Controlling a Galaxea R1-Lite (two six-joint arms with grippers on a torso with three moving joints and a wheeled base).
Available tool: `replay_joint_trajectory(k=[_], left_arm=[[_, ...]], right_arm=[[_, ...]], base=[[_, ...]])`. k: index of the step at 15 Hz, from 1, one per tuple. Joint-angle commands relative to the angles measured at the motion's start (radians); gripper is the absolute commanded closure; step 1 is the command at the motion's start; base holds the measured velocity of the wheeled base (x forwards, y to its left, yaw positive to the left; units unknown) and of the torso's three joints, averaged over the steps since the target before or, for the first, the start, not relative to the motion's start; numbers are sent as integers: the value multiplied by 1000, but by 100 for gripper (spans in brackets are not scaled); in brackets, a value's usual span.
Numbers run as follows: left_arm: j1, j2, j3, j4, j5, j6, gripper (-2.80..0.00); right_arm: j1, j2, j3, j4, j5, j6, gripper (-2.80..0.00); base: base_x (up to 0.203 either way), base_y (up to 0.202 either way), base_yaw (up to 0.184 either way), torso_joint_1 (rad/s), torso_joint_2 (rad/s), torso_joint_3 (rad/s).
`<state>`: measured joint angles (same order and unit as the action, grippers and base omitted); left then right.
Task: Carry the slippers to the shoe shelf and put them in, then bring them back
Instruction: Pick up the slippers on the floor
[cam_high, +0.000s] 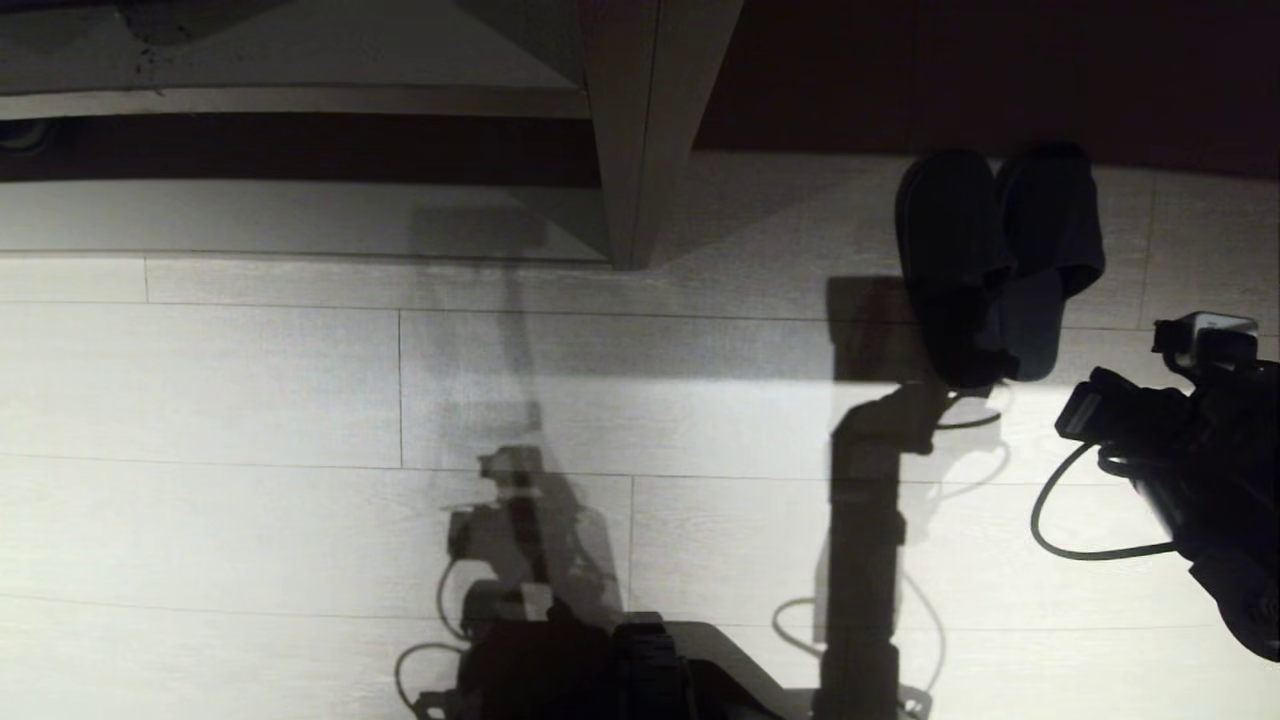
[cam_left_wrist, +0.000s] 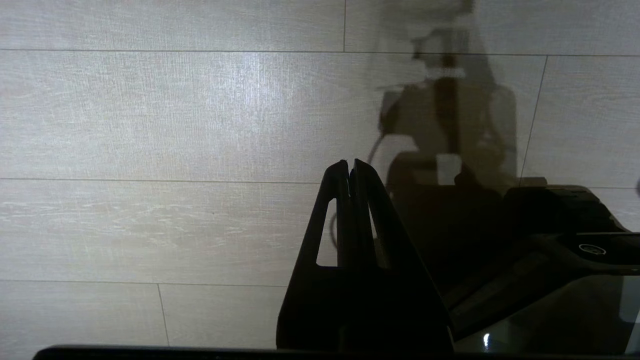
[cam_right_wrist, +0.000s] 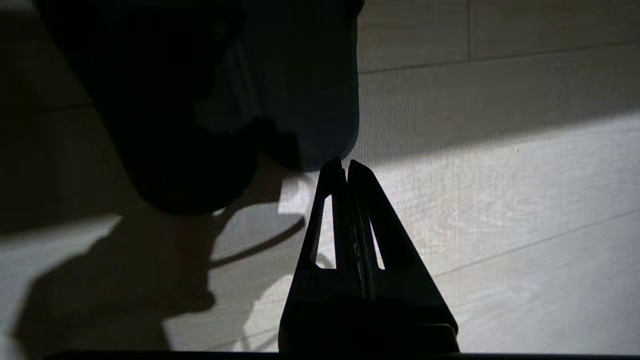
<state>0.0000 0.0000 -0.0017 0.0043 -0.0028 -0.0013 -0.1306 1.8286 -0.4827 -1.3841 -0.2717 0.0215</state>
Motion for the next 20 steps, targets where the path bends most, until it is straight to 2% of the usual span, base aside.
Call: replay_joint_trajectory(k=[1, 11, 12, 20], left_arm=[[0, 0, 0, 0, 0, 0, 0], [0, 0, 0, 0, 0, 0, 0], [0, 0, 0, 0, 0, 0, 0], [0, 0, 0, 0, 0, 0, 0]], right_arm=[[0, 40, -29, -19, -1, 0, 0], [9, 81, -59, -39, 0, -6, 0], [9, 81, -59, -39, 0, -6, -280], [14, 164, -148, -52, -5, 10, -280]], base=[[0, 0, 0, 0, 0, 0], [0, 0, 0, 0, 0, 0], [0, 0, 0, 0, 0, 0], [0, 0, 0, 0, 0, 0]])
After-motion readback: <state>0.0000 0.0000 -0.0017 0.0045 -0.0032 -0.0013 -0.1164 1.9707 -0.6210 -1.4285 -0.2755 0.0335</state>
